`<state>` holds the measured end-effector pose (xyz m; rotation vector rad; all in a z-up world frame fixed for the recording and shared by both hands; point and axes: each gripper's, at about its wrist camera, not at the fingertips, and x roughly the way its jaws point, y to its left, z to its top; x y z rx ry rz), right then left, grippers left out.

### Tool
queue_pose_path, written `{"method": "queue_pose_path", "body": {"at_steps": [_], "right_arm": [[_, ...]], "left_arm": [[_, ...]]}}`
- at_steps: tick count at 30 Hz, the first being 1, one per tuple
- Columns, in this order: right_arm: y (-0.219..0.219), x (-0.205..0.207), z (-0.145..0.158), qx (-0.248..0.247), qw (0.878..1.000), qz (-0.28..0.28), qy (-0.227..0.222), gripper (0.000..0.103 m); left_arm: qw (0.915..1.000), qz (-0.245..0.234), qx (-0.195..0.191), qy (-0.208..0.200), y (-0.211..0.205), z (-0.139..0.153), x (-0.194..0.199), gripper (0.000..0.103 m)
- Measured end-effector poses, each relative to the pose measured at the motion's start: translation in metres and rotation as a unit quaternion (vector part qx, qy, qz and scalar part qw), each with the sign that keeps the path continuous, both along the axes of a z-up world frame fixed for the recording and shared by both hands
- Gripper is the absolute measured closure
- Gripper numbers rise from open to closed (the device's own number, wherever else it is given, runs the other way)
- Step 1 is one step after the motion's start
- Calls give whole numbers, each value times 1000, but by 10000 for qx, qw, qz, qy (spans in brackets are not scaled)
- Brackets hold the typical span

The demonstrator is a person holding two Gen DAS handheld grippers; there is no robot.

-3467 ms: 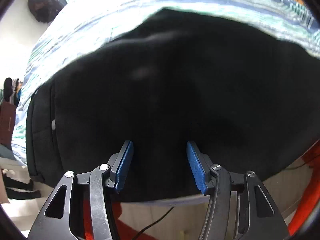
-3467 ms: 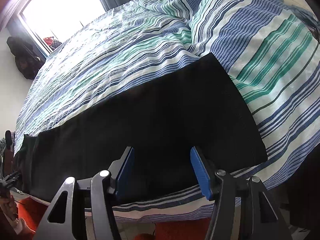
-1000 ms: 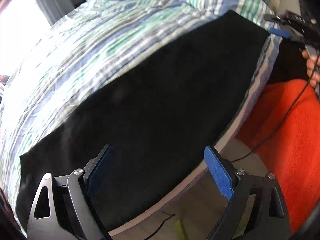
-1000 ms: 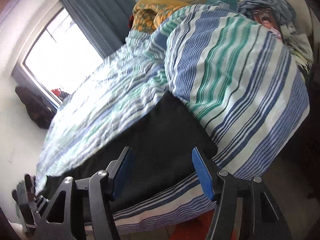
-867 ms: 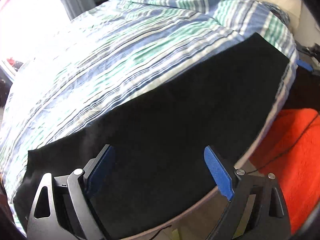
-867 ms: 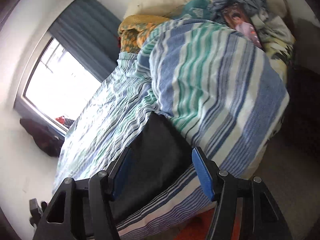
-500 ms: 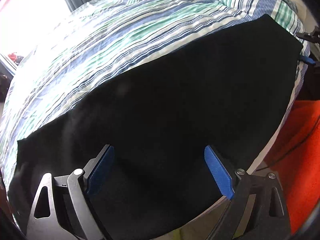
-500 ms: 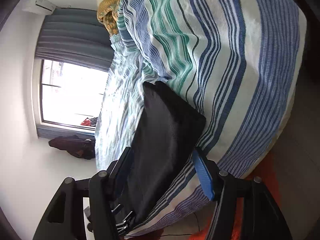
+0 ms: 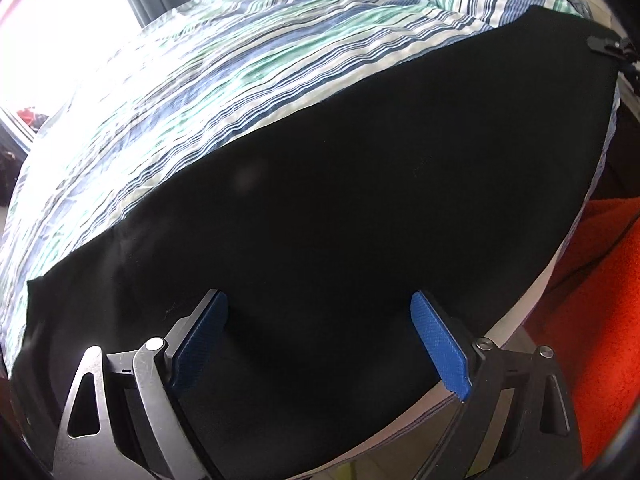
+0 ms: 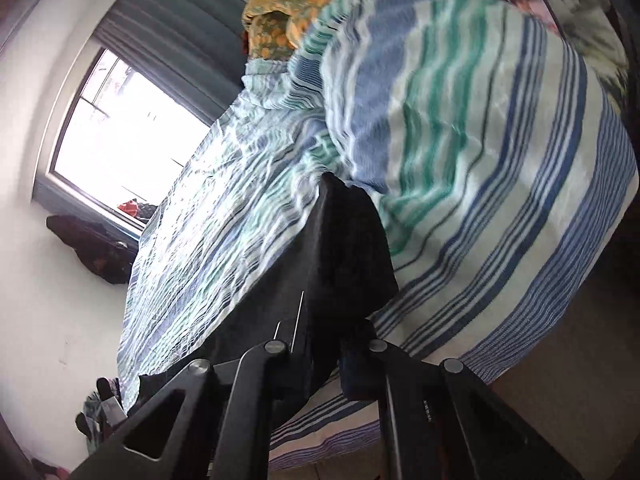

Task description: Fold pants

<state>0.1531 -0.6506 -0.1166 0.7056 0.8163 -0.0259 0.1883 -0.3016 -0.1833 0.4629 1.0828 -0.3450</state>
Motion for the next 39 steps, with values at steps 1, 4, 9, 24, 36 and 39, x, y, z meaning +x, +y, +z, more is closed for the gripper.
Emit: {"method": "queue_pose_path", "body": {"at_steps": [1, 4, 9, 24, 36, 39], "right_arm": [[7, -4, 11, -69, 9999, 64, -79, 93], [39, -2, 51, -320, 9979, 405, -390, 93], [134, -4, 127, -809, 9823, 1313, -1064, 93], [470, 0, -42, -1701, 8979, 4059, 60, 34], [364, -44, -6, -2452, 9236, 2939, -213, 15], [361, -42, -8, -2347, 9230, 3038, -248, 15]], "left_arm": [[10000, -4, -27, 56, 1, 1, 1, 9], [9977, 341, -410, 426, 25, 16, 11, 12], [9832, 1301, -1250, 273, 122, 68, 24, 15], [9115, 3716, -1760, -72, 383, 55, -74, 12], [9428, 1484, -2944, 497, 253, 64, -44, 59], [9448, 1589, -2751, 803, 243, 41, -31, 70]]}}
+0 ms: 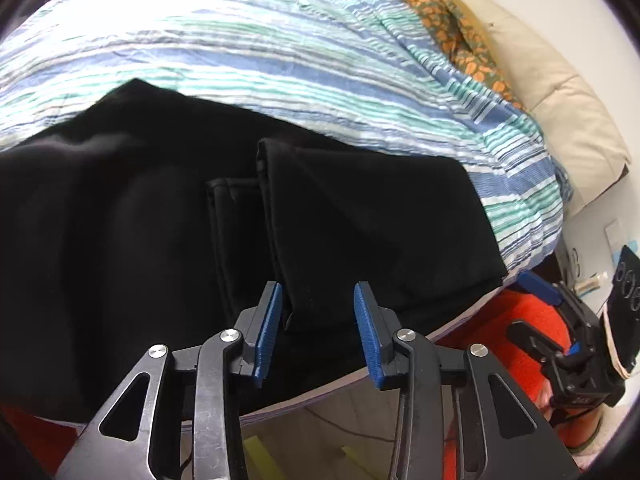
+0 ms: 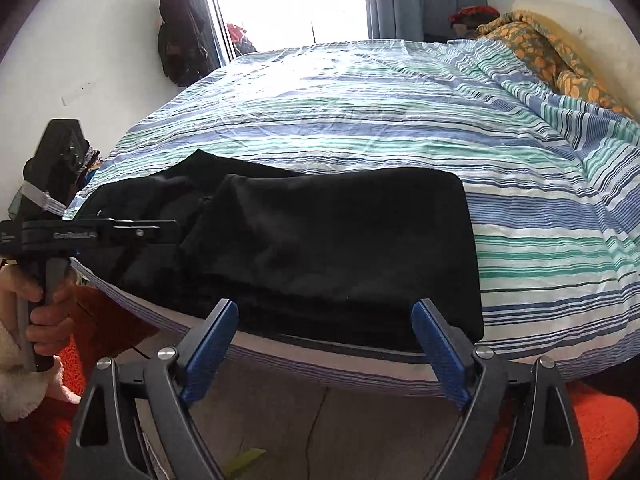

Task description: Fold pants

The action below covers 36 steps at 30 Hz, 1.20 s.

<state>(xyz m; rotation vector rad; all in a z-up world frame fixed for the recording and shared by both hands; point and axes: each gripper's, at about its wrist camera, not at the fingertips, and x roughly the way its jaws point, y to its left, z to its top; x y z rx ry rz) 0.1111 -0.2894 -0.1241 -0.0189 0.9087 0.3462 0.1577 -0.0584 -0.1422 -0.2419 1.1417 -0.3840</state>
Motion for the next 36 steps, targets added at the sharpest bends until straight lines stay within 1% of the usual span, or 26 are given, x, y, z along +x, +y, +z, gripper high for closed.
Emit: {"method": "queue_pose_path", "body": {"at_steps": [2, 4, 5, 6, 8, 9, 10, 11, 12, 14, 15, 17, 19, 20, 22, 23, 25, 26, 27, 28, 29, 31, 32, 33, 34, 36], "right_arm": [[2, 0, 0, 10, 9999, 85, -78, 15], [1, 0, -2, 65, 9999, 123, -97, 15], [0, 1, -3, 110, 9998, 116, -105, 15], [-2, 1, -2, 159, 9998, 94, -124, 15], [-5, 2, 1, 262, 9995, 37, -183, 15], [-8, 2, 2, 293, 9993, -3, -224, 15], [-10, 2, 4, 313, 9992, -44, -262, 15], [-12, 1, 5, 331, 9990, -79, -295, 15], [-13, 1, 6, 344, 9988, -121, -330, 15], [-16, -1, 10, 350, 9982, -229, -426, 15], [-18, -2, 13, 345, 9977, -285, -507, 15], [-22, -6, 20, 307, 9961, -387, -726, 15], [-24, -6, 22, 287, 9954, -445, -796, 15], [-24, -2, 18, 292, 9961, -452, -700, 15], [-23, 8, 8, 356, 9975, -476, -389, 15], [-24, 13, 6, 414, 9976, -475, -289, 15], [-30, 22, 15, 571, 9962, -538, -387, 15], [-33, 27, 23, 670, 9949, -572, -502, 15], [-36, 33, 28, 785, 9939, -551, -552, 15], [-36, 41, 28, 922, 9936, -451, -469, 15], [-34, 52, 21, 1087, 9935, -275, -201, 15], [-27, 74, -16, 1435, 9871, 63, 708, 17], [-22, 80, -42, 1414, 9825, 103, 1209, 29], [-18, 80, -58, 1256, 9811, 55, 1468, 35], [-17, 77, -58, 1193, 9831, 9, 1390, 39], [-24, 76, -36, 1526, 9816, -20, 1147, 39]], "left_arm": [[10000, -18, 40, 82, -6, -5, 1, 72], [9997, 4, 205, 143, -11, -11, 4, 72], [9994, 33, 296, 184, -14, -14, 6, 71], [9991, 74, 368, 208, -15, -17, 9, 67], [9990, 140, 359, 243, -16, -20, 13, 66], [9990, 133, 385, 204, -19, -18, 13, 69], [9986, 128, 497, 158, -21, -18, 13, 80], [9980, 135, 604, 131, -23, -20, 12, 98], [9980, 151, 601, 112, -23, -18, 11, 101], [9984, 161, 542, 1, -21, -4, 1, 102], [9983, 150, 544, -125, -19, 5, -8, 102], [9972, 184, 659, -308, -11, 18, -23, 101], [9965, 252, 775, -176, -3, 7, -29, 101], [9958, 281, 868, -61, -1, -2, -28, 101], [9958, 325, 858, 78, 0, -17, -25, 101], [9958, 327, 852, 58, -2, -17, -25, 101], [9955, 222, 920, -53, -5, -14, -27, 100], [9951, 174, 966, -101, -6, -13, -28, 99], [9948, 145, 1002, -127, -6, -12, -30, 96], [9947, 147, 1010, -136, -4, -11, -29, 94], [9948, 162, 995, -130, -3, -11, -30, 92], [9950, 271, 962, -95, 4, -8, -32, 74], [9945, 377, 970, -115, 10, -5, -34, 52], [9934, 508, 1010, -203, 13, 1, -36, 39], [9919, 634, 1052, -327, 19, 7, -40, 37], [9895, 855, 1055, -503, 33, 17, -44, 31]]}}
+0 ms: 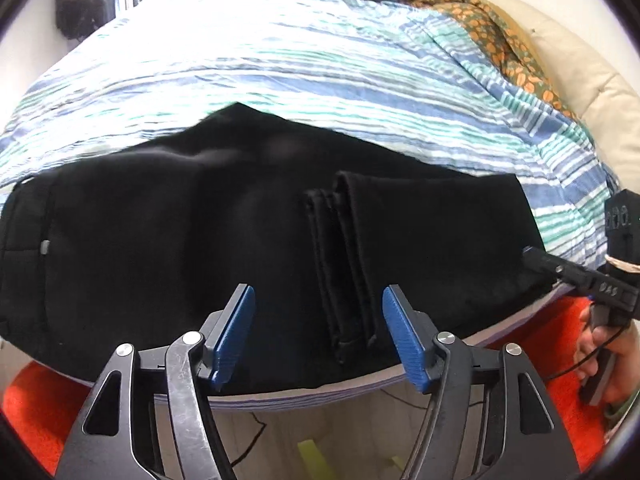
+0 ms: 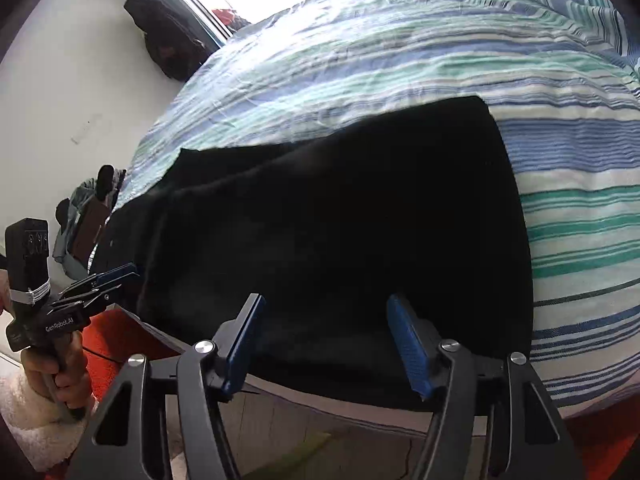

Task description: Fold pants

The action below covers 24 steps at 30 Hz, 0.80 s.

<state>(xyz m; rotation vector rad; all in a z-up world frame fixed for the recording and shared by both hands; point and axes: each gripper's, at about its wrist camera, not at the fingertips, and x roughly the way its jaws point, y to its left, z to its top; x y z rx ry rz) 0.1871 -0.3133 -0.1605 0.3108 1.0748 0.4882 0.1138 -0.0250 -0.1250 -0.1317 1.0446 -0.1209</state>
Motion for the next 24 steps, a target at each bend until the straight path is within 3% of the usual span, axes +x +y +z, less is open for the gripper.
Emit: {"method": "queue_pose_path", "body": {"at_steps": [3, 5, 7, 9, 10, 11, 17, 19, 22, 24], "right_arm": [[-16, 17, 40, 200, 9983, -227, -500, 39], [-23, 40, 46, 168, 9982, -288, -508, 39], [-30, 65, 26, 199, 9990, -387, -119, 39], [-35, 87, -13, -13, 9972, -452, 600, 41], [-37, 90, -23, -137, 9960, -481, 734, 51], [-39, 86, -22, -211, 9965, -515, 627, 61], [-38, 29, 40, 104, 9994, -137, -286, 60], [-31, 7, 34, 185, 9996, 42, -198, 60], [-22, -12, -15, -366, 9986, 0, 371, 59], [-23, -22, -22, -412, 9985, -252, 263, 60]], "left_arm": [[9995, 267, -111, -88, 18, -2, 0, 28], [9992, 372, -146, 76, 24, -13, 5, 28], [9992, 365, -118, 122, 23, -17, 8, 28], [9995, 307, 5, 109, 23, -18, 7, 28], [9994, 318, 48, 93, 24, -18, 6, 28], [9994, 341, 42, 78, 23, -17, 6, 28], [9986, 517, -119, 87, 34, -21, 7, 28], [9983, 539, -172, 129, 35, -25, 10, 28], [9983, 523, -154, 196, 34, -27, 11, 28], [9985, 494, -96, 206, 33, -26, 9, 28]]}}
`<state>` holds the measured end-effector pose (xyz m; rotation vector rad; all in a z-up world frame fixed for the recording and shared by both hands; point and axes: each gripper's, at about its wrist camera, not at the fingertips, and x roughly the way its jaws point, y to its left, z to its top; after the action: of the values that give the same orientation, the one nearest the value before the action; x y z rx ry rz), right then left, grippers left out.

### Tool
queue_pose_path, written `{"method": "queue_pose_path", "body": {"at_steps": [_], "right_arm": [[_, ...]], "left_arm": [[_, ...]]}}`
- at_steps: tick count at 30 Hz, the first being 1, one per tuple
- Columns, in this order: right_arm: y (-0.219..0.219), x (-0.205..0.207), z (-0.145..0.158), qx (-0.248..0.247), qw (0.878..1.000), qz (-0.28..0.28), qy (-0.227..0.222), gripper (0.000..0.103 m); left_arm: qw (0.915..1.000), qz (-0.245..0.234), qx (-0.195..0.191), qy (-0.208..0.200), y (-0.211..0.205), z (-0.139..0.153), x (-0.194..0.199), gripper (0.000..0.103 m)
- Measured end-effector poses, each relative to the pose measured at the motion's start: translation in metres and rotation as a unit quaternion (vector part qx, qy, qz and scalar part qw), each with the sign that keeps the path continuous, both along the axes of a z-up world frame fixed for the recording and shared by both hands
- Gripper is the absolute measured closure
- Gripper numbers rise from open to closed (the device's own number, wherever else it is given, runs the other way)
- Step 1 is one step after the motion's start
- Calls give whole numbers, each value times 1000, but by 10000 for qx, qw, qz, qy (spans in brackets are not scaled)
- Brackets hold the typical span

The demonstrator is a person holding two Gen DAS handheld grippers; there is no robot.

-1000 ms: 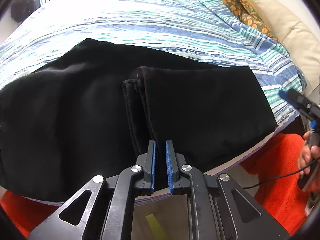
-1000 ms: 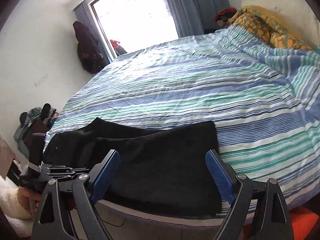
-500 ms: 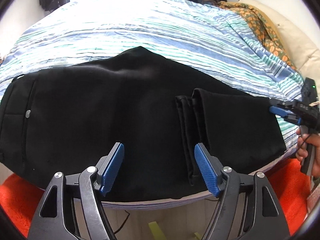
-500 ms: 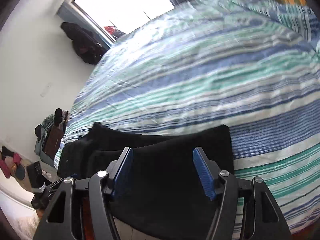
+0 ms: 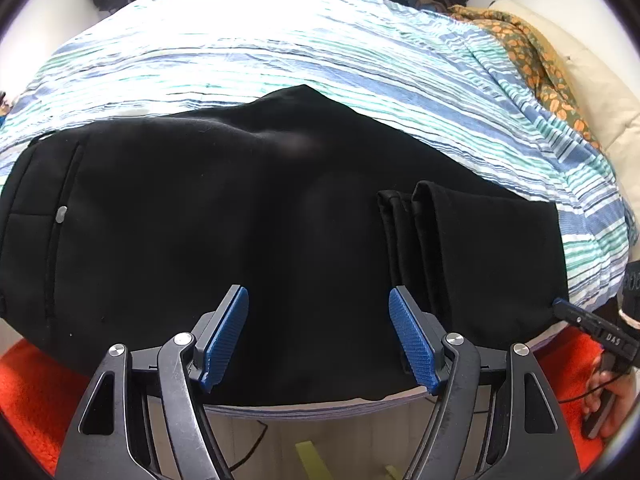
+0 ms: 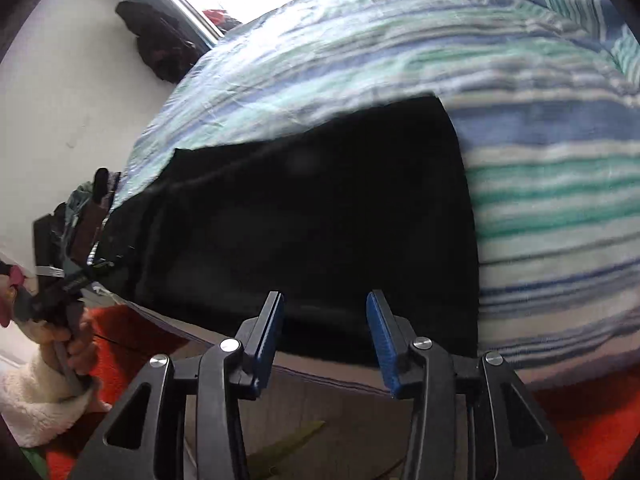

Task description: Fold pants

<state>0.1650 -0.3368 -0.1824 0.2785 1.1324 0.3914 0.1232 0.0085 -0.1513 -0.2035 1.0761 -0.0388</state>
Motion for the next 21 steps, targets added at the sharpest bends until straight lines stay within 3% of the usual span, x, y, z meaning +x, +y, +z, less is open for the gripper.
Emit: {"method": "queue_pose_path", "body": {"at_steps": [3, 5, 9, 13, 16, 21], "right_arm": [[10, -11, 41, -305, 9943, 68, -1020, 56], [17, -15, 52, -504, 9889, 145, -1393, 41], [22, -7, 27, -784, 9917, 208, -996, 41], [24, -10, 37, -902, 9867, 136, -1343, 40], [21, -17, 41, -1035, 9836, 122, -1475, 35], [29, -17, 38, -1140, 9822, 262, -1469, 35]], "left_arm": [[9999, -100, 79, -98, -4, 3, -6, 28], [9997, -188, 109, -59, -8, 0, -5, 28], [9985, -465, 271, 68, -26, -6, -9, 28], [9968, -615, 519, -9, -37, -4, -15, 28], [9974, -492, 518, -124, -31, 1, -16, 26], [9990, -38, 433, -135, -6, 1, -19, 22]]}}
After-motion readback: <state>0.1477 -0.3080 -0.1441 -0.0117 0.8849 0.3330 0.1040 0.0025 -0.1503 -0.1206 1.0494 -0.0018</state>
